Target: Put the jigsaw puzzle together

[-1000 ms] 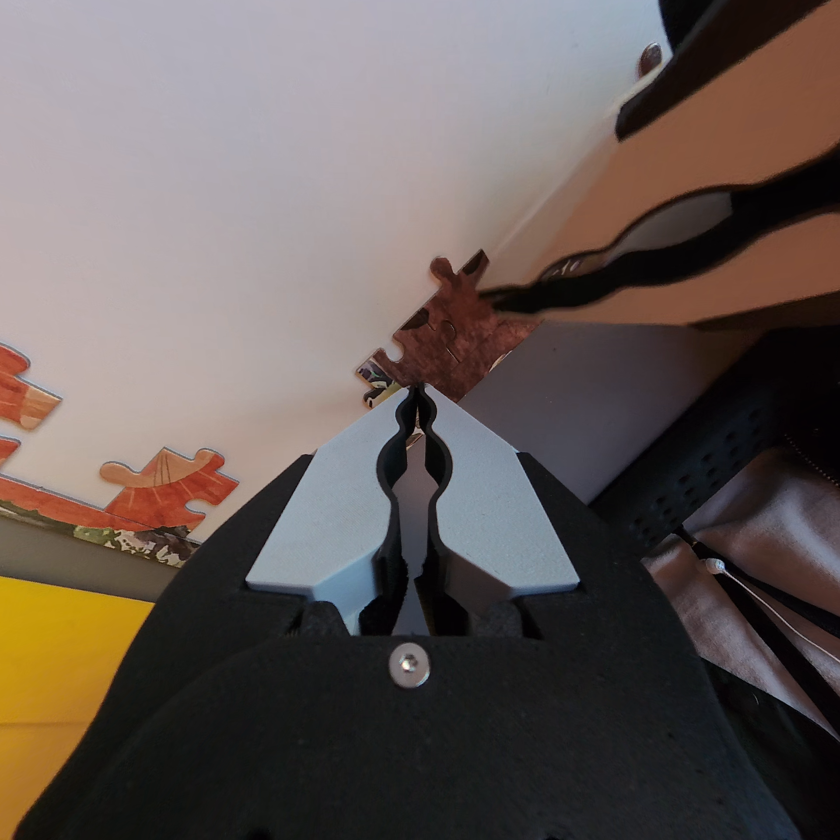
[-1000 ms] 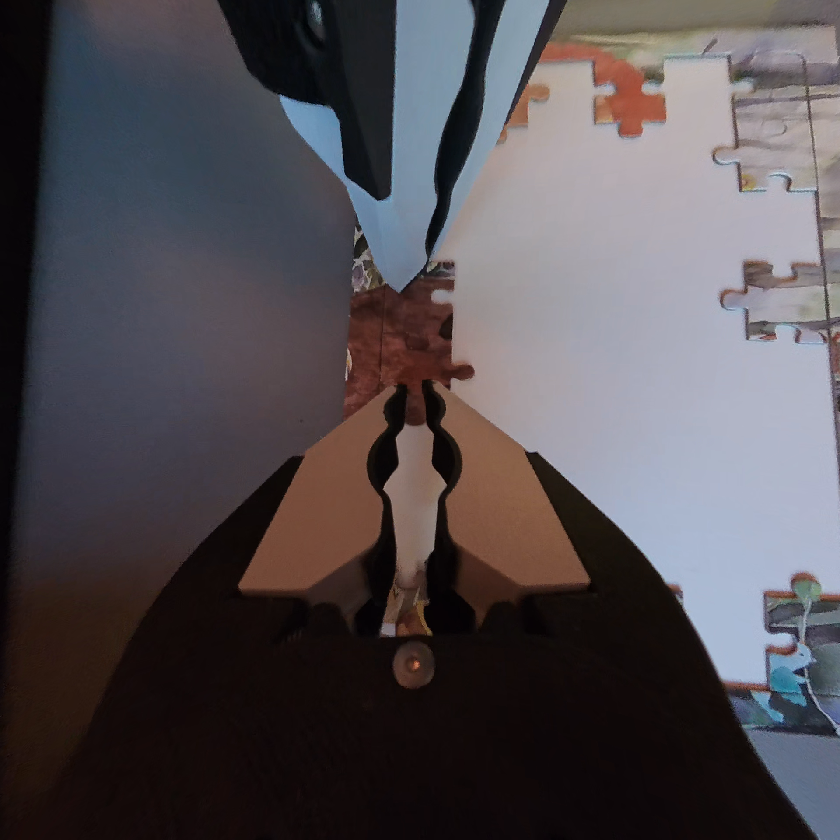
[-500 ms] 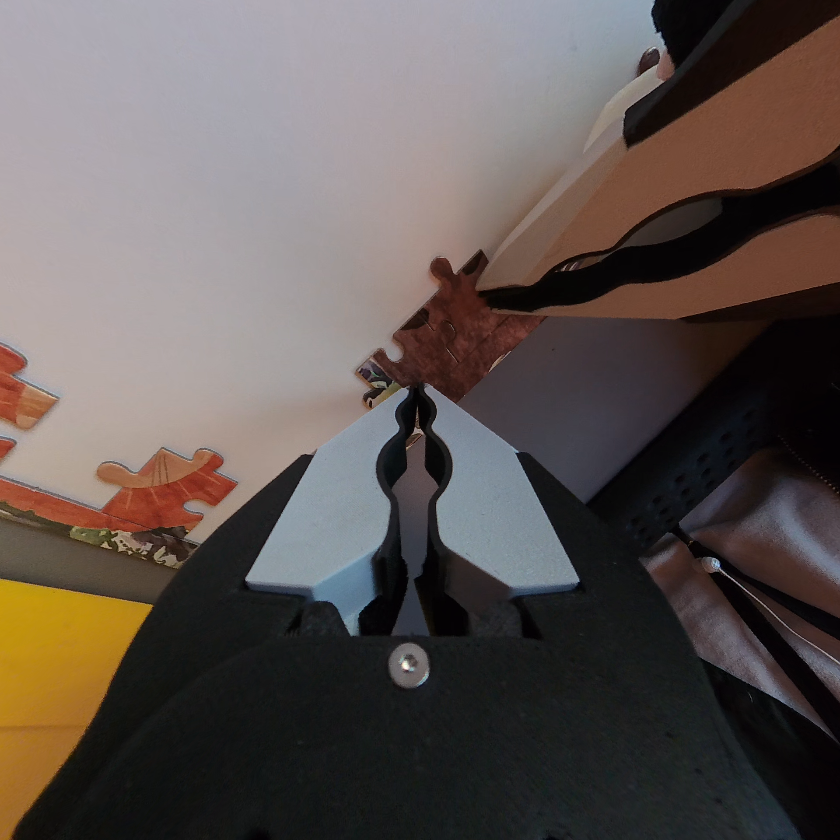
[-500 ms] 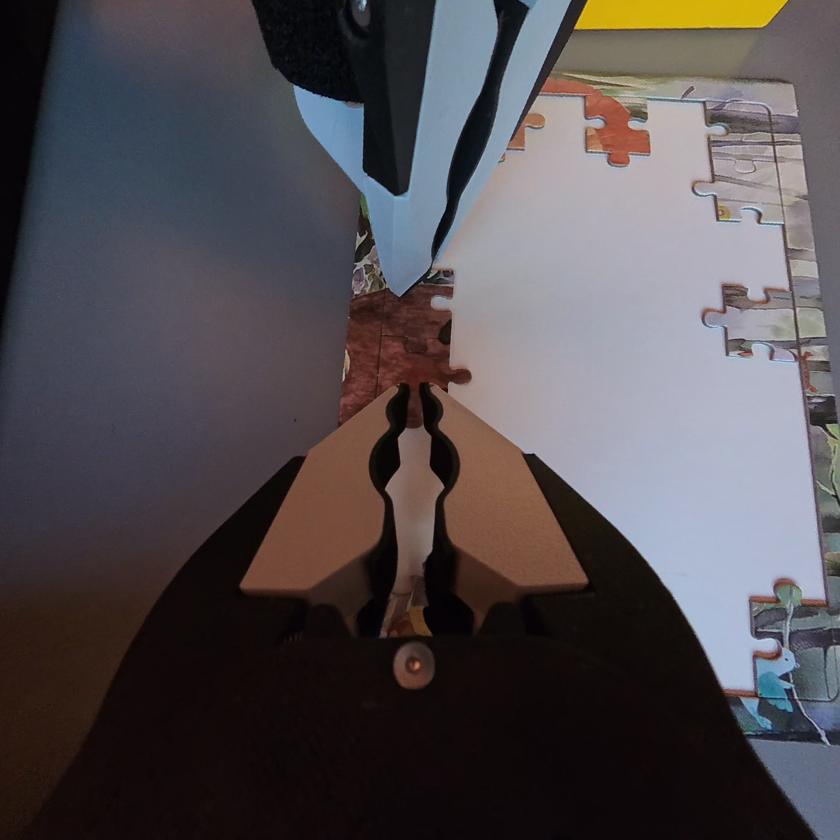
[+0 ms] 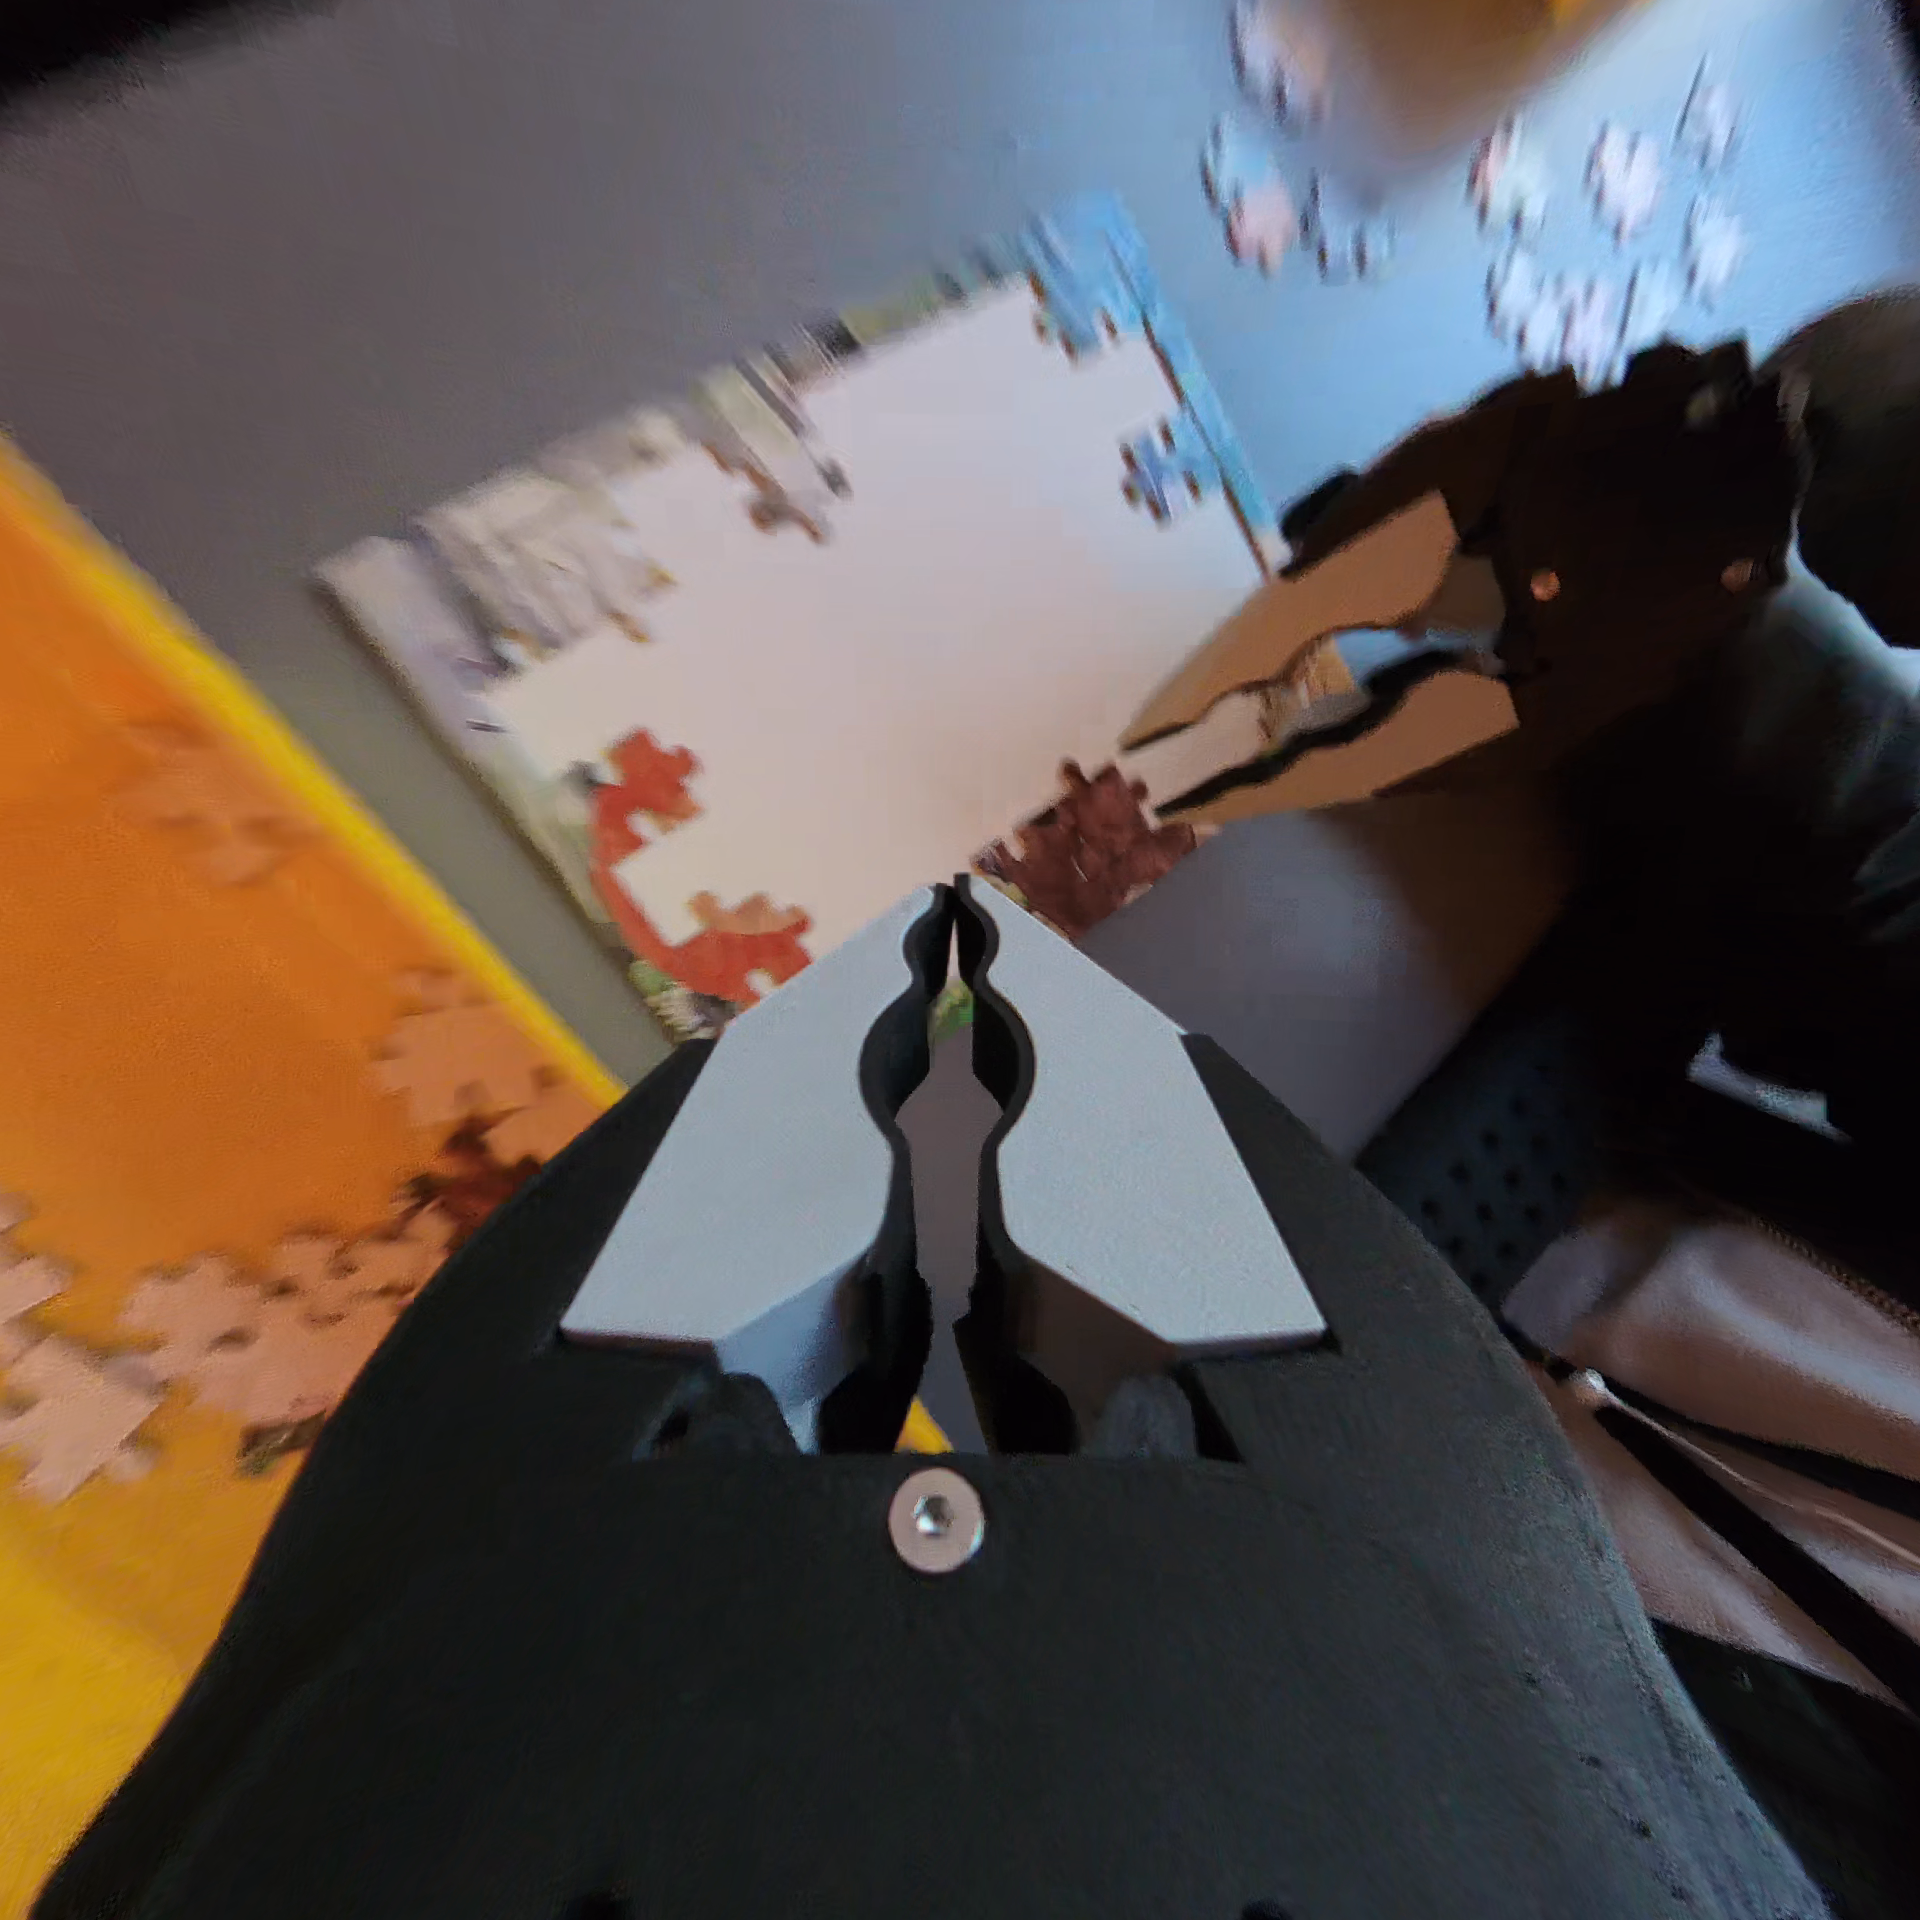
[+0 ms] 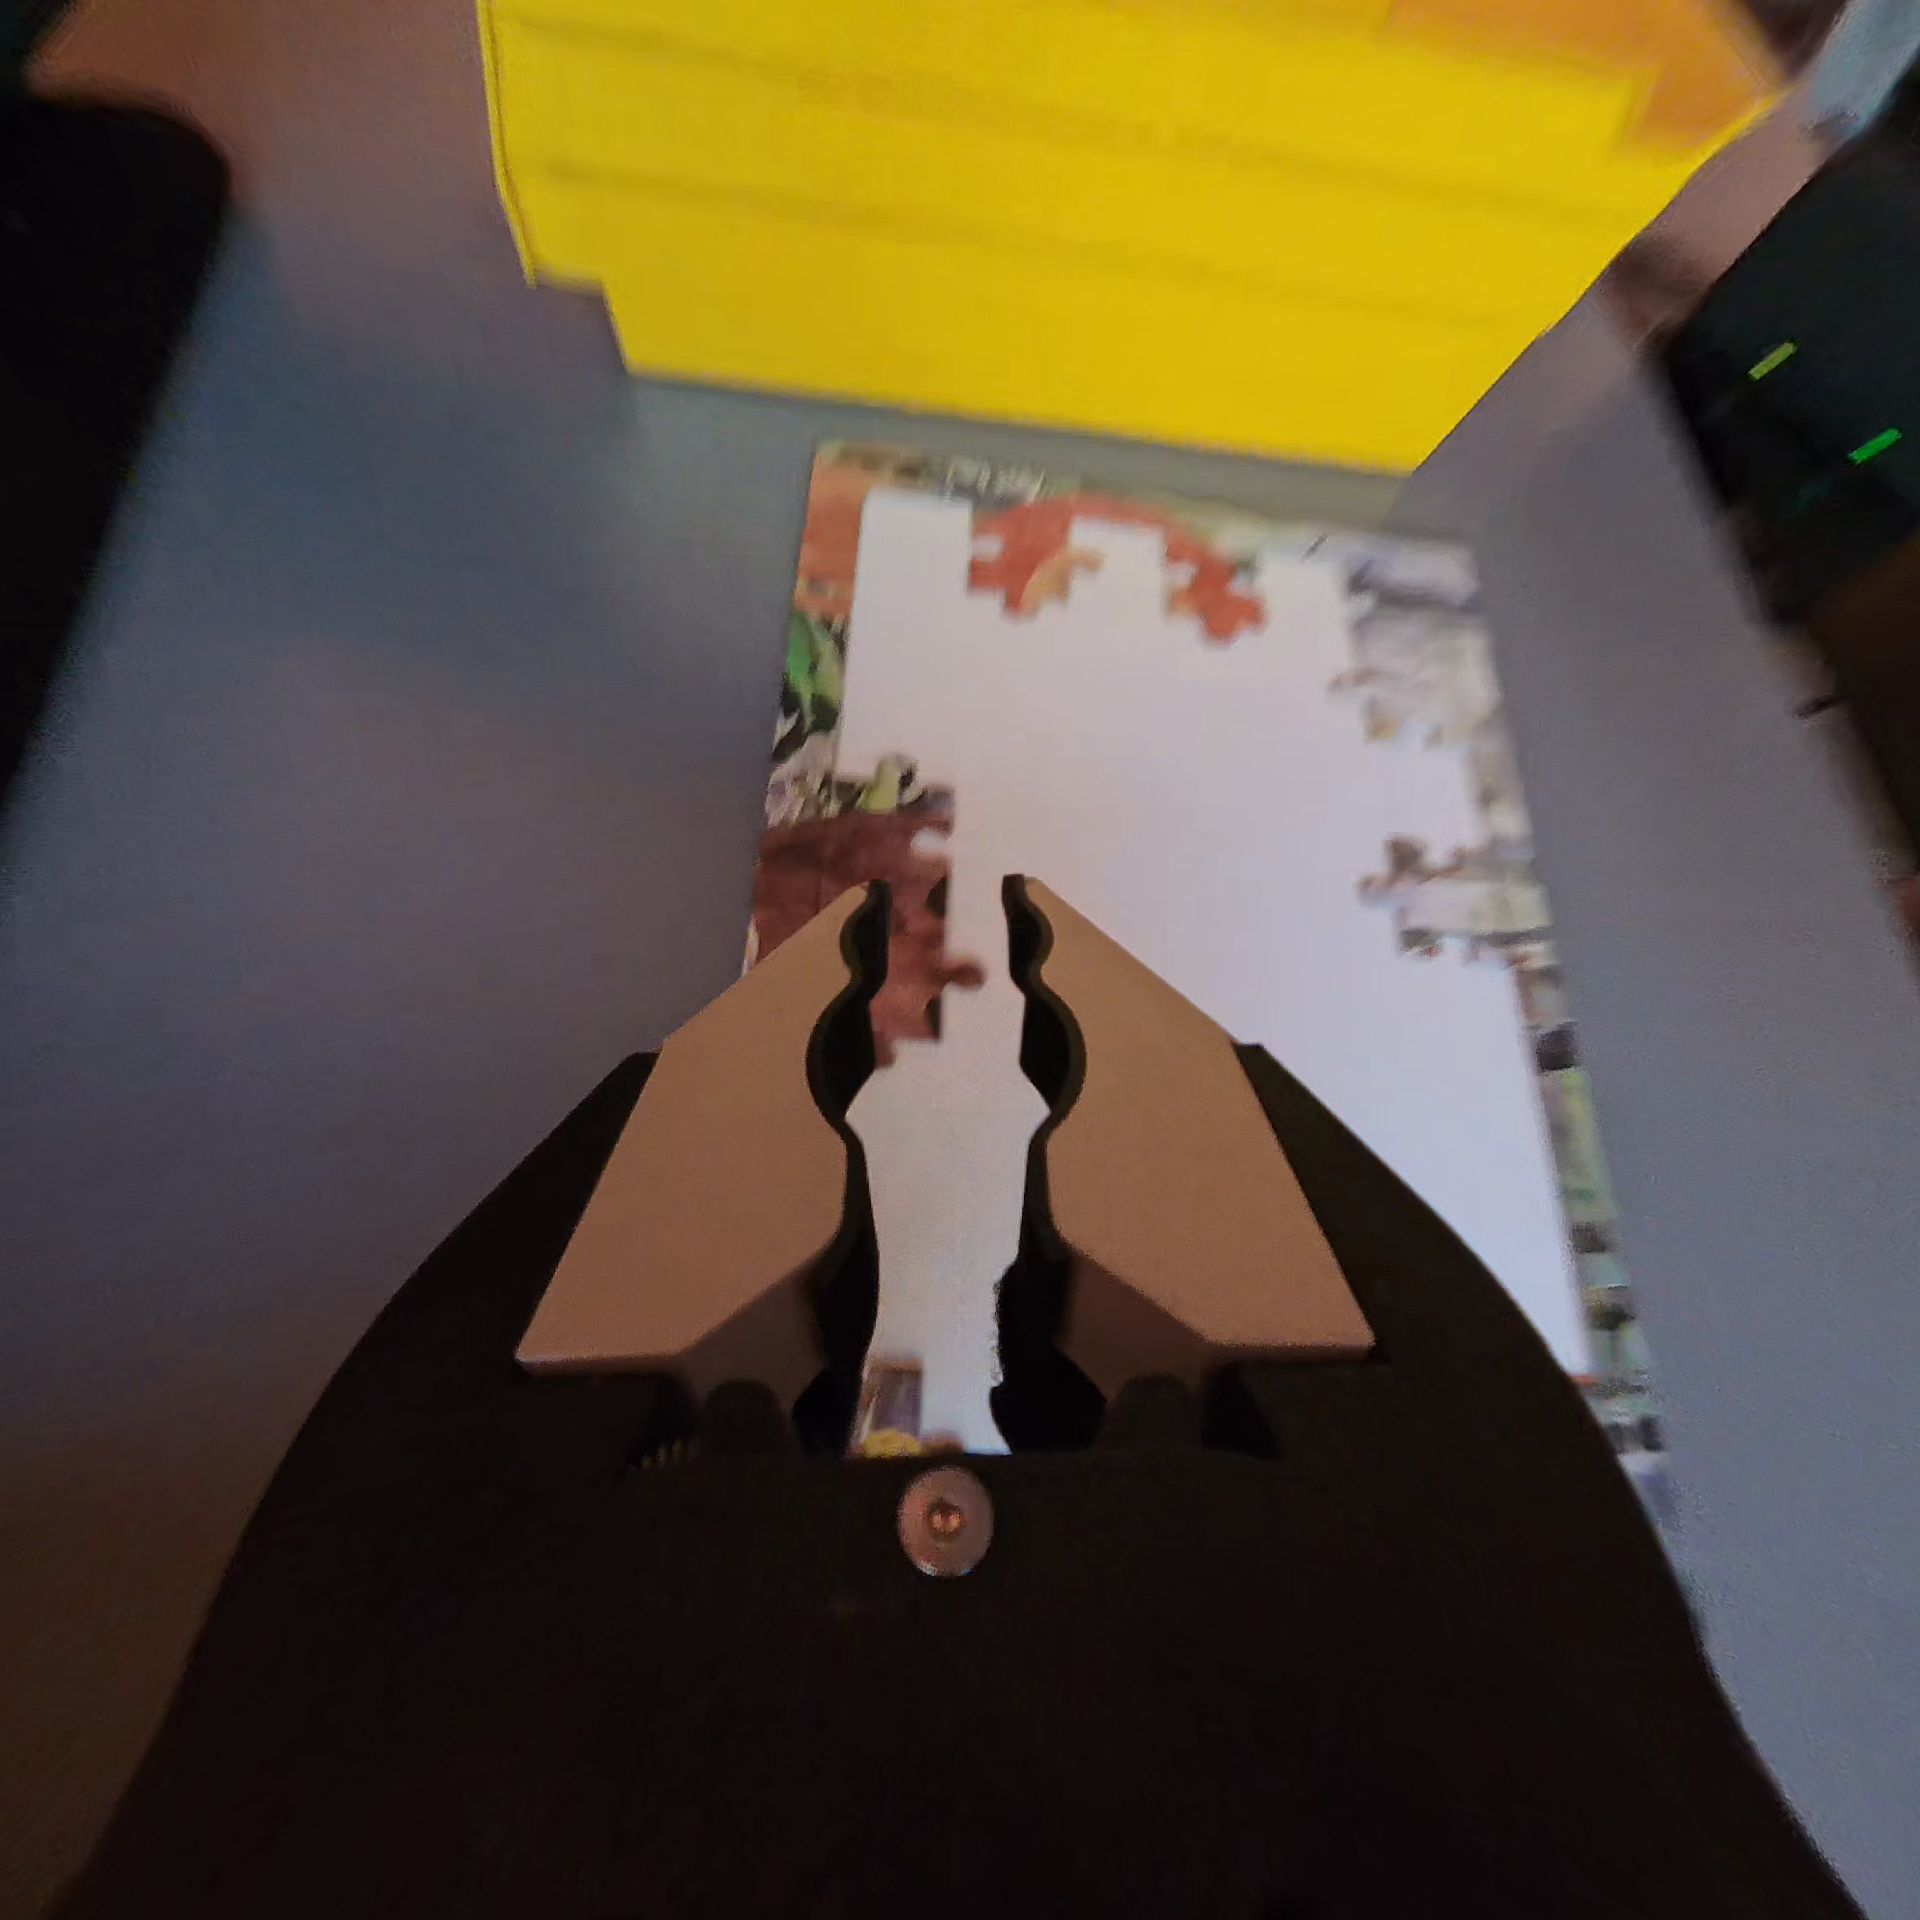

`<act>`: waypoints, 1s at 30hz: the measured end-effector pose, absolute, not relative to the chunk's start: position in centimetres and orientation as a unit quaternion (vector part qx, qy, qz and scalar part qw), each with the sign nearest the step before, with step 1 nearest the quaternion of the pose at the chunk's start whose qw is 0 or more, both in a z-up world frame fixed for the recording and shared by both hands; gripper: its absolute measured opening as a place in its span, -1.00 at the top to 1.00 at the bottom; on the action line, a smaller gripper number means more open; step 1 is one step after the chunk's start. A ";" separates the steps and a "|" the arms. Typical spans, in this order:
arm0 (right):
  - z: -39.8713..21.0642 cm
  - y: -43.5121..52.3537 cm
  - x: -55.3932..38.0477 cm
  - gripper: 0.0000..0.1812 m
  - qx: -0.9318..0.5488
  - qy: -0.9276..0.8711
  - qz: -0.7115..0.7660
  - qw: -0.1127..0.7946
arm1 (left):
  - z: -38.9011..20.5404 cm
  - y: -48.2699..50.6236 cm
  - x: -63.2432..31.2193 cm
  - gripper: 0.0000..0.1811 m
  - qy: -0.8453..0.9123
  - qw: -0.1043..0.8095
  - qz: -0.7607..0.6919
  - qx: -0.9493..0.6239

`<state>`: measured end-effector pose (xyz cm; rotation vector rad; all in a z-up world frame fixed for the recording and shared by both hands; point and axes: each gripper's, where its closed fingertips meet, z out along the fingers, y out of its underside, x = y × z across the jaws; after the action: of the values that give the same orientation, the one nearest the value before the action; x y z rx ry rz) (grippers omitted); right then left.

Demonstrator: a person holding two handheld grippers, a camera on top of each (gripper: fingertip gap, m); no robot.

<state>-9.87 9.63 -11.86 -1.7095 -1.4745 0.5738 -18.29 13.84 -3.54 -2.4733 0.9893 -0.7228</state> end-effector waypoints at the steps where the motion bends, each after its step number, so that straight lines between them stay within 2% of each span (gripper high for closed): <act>1: -10.3 10.0 -9.9 0.75 -0.664 -0.570 0.229 0.426 | -1.8 14.7 -20.0 1.00 0.329 0.231 -0.258 -0.878; 2: -8.9 10.3 -9.7 0.75 -0.655 -0.556 0.231 0.457 | -0.4 15.5 -21.9 1.00 0.302 0.267 -0.255 -0.879; 4: -6.6 11.4 -9.0 0.72 -0.642 -0.524 0.220 0.515 | 0.9 16.6 -26.1 0.84 0.247 0.307 -0.236 -0.889; 7: -5.2 13.0 -7.4 0.67 -0.647 -0.478 0.202 0.558 | -1.0 17.0 -31.2 0.79 0.189 0.278 -0.209 -0.918; 9: -5.1 13.5 -6.8 0.67 -0.655 -0.463 0.204 0.562 | -3.2 17.0 -33.1 0.86 0.155 0.233 -0.200 -0.939; 17: -6.0 14.0 -6.0 0.66 -0.672 -0.452 0.208 0.549 | -10.5 16.8 -31.7 0.84 0.193 0.089 -0.165 -0.963; 22: -6.8 13.9 -6.0 0.66 -0.679 -0.457 0.207 0.536 | -13.4 17.3 -32.8 0.82 0.189 0.049 -0.119 -0.974; 30: -7.3 13.8 -6.0 0.66 -0.683 -0.465 0.200 0.527 | -13.8 18.0 -36.5 0.55 0.103 0.055 -0.076 -0.990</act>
<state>-5.97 13.84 -7.33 -1.6332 -1.1111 0.4776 -36.51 18.00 -13.85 -3.0071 0.3142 -0.2305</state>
